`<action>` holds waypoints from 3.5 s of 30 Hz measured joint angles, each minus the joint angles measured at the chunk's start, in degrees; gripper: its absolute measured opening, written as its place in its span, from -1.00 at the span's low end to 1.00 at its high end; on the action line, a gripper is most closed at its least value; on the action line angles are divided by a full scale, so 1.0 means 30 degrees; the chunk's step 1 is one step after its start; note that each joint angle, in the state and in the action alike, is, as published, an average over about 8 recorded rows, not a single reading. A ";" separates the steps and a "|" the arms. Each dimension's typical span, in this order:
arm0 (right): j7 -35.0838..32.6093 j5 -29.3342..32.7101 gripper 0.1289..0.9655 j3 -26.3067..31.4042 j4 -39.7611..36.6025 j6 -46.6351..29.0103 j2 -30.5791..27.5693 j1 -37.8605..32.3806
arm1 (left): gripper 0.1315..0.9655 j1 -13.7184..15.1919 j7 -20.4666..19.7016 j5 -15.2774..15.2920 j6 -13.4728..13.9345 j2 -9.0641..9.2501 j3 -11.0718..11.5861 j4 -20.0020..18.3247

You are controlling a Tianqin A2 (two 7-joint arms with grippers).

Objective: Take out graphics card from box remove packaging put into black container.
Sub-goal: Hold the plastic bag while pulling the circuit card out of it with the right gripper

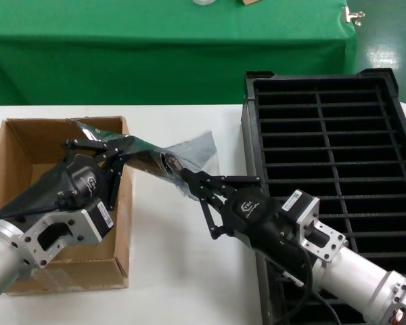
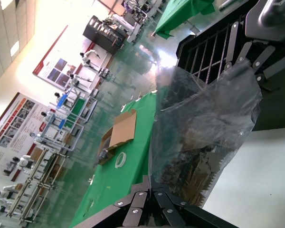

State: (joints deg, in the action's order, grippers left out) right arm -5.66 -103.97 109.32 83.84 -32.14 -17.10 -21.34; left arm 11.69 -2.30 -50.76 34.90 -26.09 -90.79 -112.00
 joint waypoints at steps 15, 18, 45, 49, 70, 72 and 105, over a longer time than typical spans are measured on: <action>-0.0613 -0.0138 -0.99 -0.0009 -0.1553 -0.0519 0.0587 -0.0546 | -0.98 0.0000 0.0000 0.0000 0.0000 0.0000 0.0000 0.0000; -0.0632 -0.0096 -0.99 0.0036 -0.1757 -0.0558 0.0671 -0.0653 | -0.98 0.0000 0.0000 0.0000 0.0000 0.0000 0.0000 0.0000; -0.1390 -0.0343 -0.53 -0.0223 -0.3079 -0.0986 0.1626 -0.1600 | -0.98 0.0000 0.0000 0.0000 0.0000 0.0000 0.0000 0.0000; -0.1461 -0.0369 -0.32 -0.0256 -0.3157 -0.1019 0.1710 -0.1628 | -0.98 0.0000 0.0000 0.0000 0.0000 0.0000 0.0000 0.0000; -0.1812 -0.0439 -0.50 -0.0188 -0.4051 -0.1260 0.2421 -0.2088 | -0.98 0.0000 0.0000 0.0000 0.0000 0.0000 0.0000 0.0000; -0.1810 -0.0449 -0.57 -0.0216 -0.4060 -0.1268 0.2419 -0.2112 | -0.98 0.0000 0.0000 0.0000 0.0000 0.0000 0.0000 0.0000; -0.1055 -0.0728 -0.75 -0.0524 -0.3815 -0.1533 0.1874 -0.1950 | -0.98 0.0000 0.0000 0.0000 0.0000 0.0000 0.0000 0.0000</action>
State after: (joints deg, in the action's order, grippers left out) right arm -8.82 -106.15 107.75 72.39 -36.74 -11.48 -27.19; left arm 11.69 -2.30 -50.76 34.89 -26.09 -90.79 -112.00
